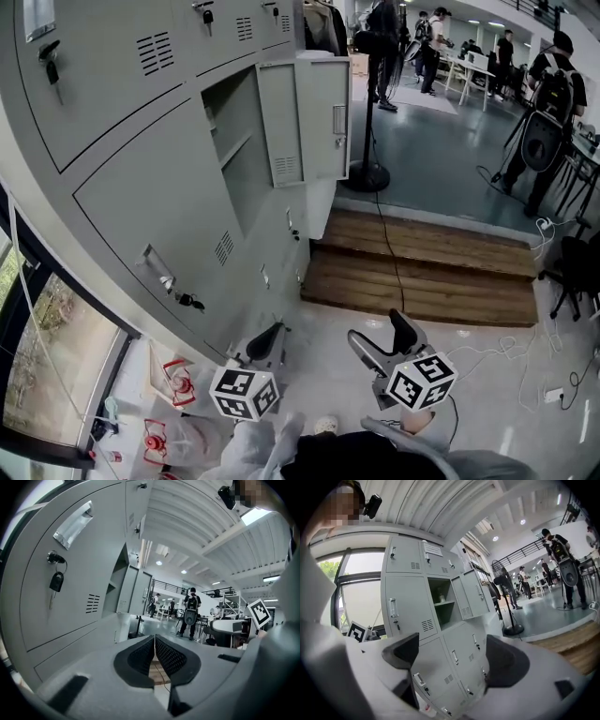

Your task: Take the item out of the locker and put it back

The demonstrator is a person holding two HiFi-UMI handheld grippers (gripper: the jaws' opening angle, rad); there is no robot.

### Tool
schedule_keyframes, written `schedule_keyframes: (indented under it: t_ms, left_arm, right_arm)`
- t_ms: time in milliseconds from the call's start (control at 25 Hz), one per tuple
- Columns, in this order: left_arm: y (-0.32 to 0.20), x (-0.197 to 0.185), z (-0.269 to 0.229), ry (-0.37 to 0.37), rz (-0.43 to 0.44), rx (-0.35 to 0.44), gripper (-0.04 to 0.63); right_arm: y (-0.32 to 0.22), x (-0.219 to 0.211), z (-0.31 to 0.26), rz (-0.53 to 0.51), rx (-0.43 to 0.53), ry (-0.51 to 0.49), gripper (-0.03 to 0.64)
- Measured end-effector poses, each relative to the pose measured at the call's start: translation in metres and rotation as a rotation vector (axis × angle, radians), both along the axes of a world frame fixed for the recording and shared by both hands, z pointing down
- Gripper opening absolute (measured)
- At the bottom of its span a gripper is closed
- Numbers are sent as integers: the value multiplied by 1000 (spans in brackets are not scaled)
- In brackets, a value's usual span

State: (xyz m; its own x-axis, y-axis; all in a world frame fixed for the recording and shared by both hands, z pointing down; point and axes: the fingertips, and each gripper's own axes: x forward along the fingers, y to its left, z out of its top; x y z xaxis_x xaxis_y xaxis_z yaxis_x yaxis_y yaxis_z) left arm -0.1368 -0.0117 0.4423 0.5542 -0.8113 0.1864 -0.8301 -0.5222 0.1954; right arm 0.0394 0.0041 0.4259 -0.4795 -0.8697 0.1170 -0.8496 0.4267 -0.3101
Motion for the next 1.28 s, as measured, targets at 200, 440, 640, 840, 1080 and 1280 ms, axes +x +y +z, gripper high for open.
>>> schedule_keyframes:
  t_ms: [200,440,640,840,1080,1280]
  left_arm:
    - [-7,0,7,1,20,-12,15]
    - [-1,4,9,-8,54,-20,14]
    - [-2,7,10,-4,62,-21,14]
    - [-16,12,11,-9,59,-24,14]
    - [-49,21,7,-15,39,-16,14]
    - [-86,31,6,-24,9,-16,14]
  right_arm:
    - [-5,-2,8,16,-15,-13,448]
    - [3,8,11,64,-24,-16,448]
    - [2,13,13,77,-21,-10,448]
    - [-14,11,12,55,-23,-17,448]
    - [-49,21,12,28,-26,-18,448]
    - [-92,31,11,-6,-26,-21,448]
